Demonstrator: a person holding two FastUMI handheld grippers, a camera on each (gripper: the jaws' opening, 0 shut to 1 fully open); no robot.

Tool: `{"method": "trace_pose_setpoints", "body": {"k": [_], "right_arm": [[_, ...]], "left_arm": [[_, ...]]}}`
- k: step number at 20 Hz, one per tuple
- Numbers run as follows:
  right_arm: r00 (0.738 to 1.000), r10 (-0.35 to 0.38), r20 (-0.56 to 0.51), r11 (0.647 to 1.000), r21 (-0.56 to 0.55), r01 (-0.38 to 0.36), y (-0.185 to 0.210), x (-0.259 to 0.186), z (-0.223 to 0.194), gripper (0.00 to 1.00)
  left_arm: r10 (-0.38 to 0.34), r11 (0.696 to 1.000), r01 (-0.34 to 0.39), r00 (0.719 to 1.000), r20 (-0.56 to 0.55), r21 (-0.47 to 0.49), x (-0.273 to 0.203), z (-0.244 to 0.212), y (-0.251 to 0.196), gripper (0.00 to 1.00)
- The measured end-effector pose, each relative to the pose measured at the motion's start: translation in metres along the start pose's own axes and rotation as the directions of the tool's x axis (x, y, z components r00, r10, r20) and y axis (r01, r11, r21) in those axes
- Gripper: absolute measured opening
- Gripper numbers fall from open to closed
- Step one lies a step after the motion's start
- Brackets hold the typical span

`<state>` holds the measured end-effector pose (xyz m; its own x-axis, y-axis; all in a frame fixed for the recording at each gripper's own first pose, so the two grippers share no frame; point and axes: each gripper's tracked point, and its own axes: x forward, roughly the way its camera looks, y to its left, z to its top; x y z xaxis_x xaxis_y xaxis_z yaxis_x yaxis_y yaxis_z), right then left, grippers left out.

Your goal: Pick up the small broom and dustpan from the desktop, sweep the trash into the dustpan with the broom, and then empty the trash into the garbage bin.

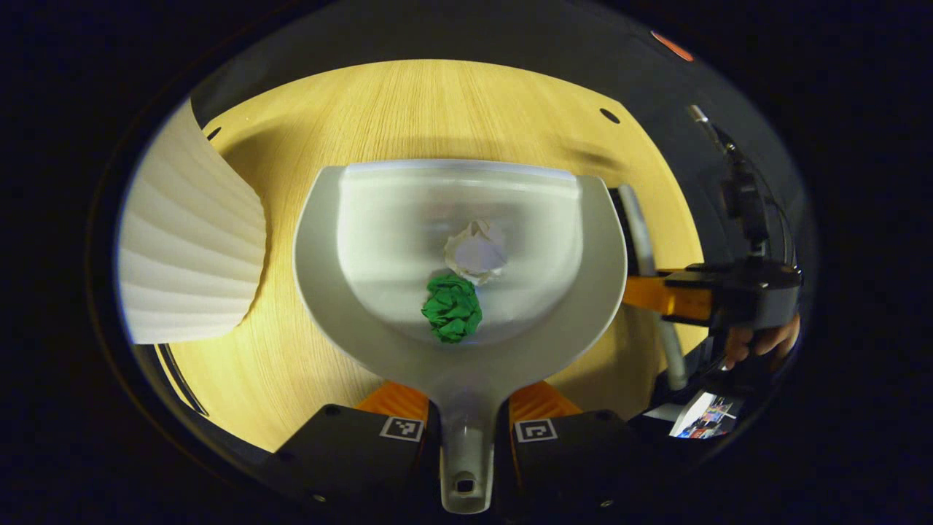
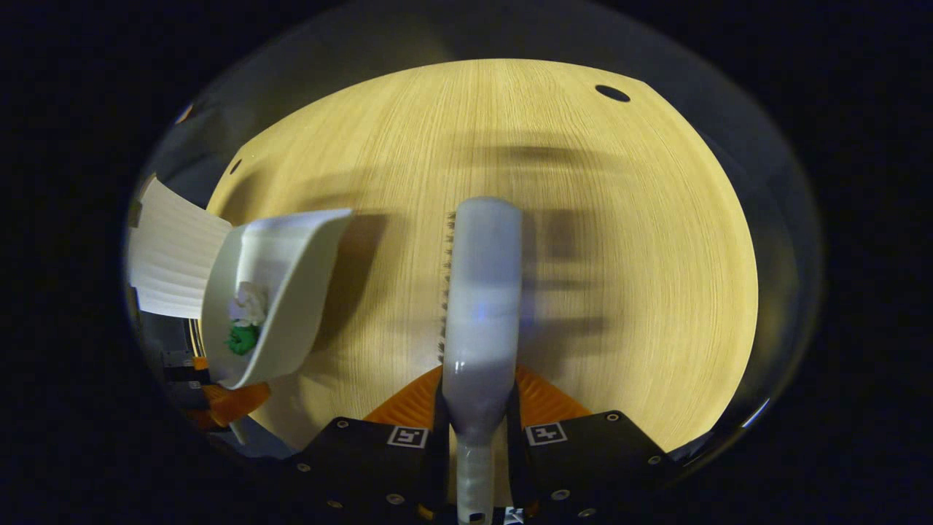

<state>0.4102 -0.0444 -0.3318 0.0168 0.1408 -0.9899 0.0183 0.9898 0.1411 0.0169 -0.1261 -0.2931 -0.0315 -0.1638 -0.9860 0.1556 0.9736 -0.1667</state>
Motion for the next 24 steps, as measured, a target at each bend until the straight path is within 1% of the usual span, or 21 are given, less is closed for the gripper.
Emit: {"method": "trace_pose_setpoints", "body": {"k": [1,2,3,4,5,6,8,9,10,11,13,14,16,17,18,19,20,21,22,23,24], "right_arm": [[1.0,0.0,0.004,1.0,-0.007,0.0,0.01,0.008,0.01,0.36],[1.0,-0.013,0.012,1.0,-0.02,0.013,0.013,0.015,0.0,0.37],[0.999,-0.027,0.026,0.999,-0.032,0.028,0.019,0.018,0.003,0.4],[0.999,-0.032,0.037,0.999,-0.036,0.033,0.018,0.007,0.004,0.41],[0.999,-0.019,0.043,0.999,-0.031,0.02,0.024,0.004,0.005,0.44],[0.999,-0.011,0.05,1.0,-0.026,0.012,0.027,0.001,0.003,0.45],[0.997,-0.014,0.07,1.0,-0.027,0.016,0.018,-0.003,0.002,0.54],[0.997,-0.013,0.077,0.999,-0.028,0.016,0.012,-0.006,0.001,0.63],[0.997,-0.013,0.081,1.0,-0.025,0.015,-0.001,-0.012,-0.004,0.68],[0.996,-0.007,0.088,1.0,-0.022,0.009,-0.002,-0.014,-0.003,0.74],[0.995,-0.002,0.096,1.0,-0.025,0.004,-0.006,-0.018,-0.002,0.81],[0.995,0.001,0.103,1.0,-0.027,0.002,0.002,-0.017,-0.003,0.83],[0.993,0.001,0.117,1.0,-0.024,0.001,-0.004,-0.021,-0.004,0.89],[0.993,-0.001,0.121,1.0,-0.024,0.004,-0.007,-0.023,-0.004,0.9],[0.992,0.002,0.123,1.0,-0.024,0.001,-0.006,-0.022,-0.004,0.91],[0.992,0.006,0.125,1.0,-0.025,-0.003,-0.007,-0.024,-0.004,0.93],[0.992,0.008,0.126,1.0,-0.026,-0.004,-0.009,-0.026,-0.005,0.94],[0.992,0.01,0.125,1.0,-0.028,-0.006,-0.009,-0.027,-0.007,0.95],[0.992,0.01,0.124,1.0,-0.028,-0.006,-0.01,-0.027,-0.008,0.96],[0.992,0.014,0.123,1.0,-0.026,-0.01,-0.011,-0.027,-0.008,0.95],[0.992,0.014,0.123,1.0,-0.022,-0.011,-0.012,-0.027,-0.009,0.95]], "left_arm": [[0.001,1.0,-0.002,1.0,0.022,0.024,-0.012,0.004,-0.006,0.31],[0.004,0.999,-0.006,0.999,0.047,0.048,-0.03,0.008,-0.009,0.31],[0.011,0.998,-0.016,0.997,0.075,0.065,-0.051,0.013,-0.011,0.31],[0.008,0.996,-0.019,0.993,0.115,0.088,-0.074,0.021,-0.013,0.31],[0.008,0.994,-0.025,0.988,0.157,0.106,-0.098,0.031,-0.014,0.31],[0.008,0.993,-0.03,0.981,0.196,0.112,-0.122,0.041,-0.017,0.31],[0.006,0.997,-0.025,0.966,0.257,0.073,-0.175,0.058,-0.014,0.3],[0.006,0.999,-0.017,0.958,0.285,0.037,-0.196,0.066,-0.003,0.3],[0.023,1.0,-0.023,0.949,0.315,-0.004,-0.216,0.072,0.014,0.3],[0.056,0.998,-0.046,0.939,0.338,-0.039,-0.234,0.074,0.041,0.3],[0.173,0.983,-0.141,0.92,0.352,-0.114,-0.257,0.076,0.098,0.3],[0.233,0.971,-0.197,0.911,0.34,-0.136,-0.263,0.075,0.126,0.31],[0.353,0.934,-0.321,0.89,0.288,-0.155,-0.265,0.067,0.178,0.31],[0.407,0.913,-0.383,0.877,0.256,-0.14,-0.264,0.064,0.199,0.3],[0.469,0.883,-0.453,0.857,0.212,-0.124,-0.266,0.061,0.222,0.31],[0.533,0.845,-0.529,0.826,0.181,-0.075,-0.26,0.061,0.237,0.3],[0.586,0.808,-0.589,0.798,0.144,-0.021,-0.256,0.056,0.247,0.31],[0.621,0.778,-0.628,0.776,0.113,0.034,-0.255,0.055,0.253,0.31],[0.637,0.763,-0.644,0.765,0.098,0.06,-0.257,0.053,0.247,0.3],[0.655,0.74,-0.66,0.751,0.084,0.128,-0.259,0.056,0.254,0.3],[0.692,0.695,-0.69,0.718,0.073,0.199,-0.267,0.056,0.255,0.3]]}}
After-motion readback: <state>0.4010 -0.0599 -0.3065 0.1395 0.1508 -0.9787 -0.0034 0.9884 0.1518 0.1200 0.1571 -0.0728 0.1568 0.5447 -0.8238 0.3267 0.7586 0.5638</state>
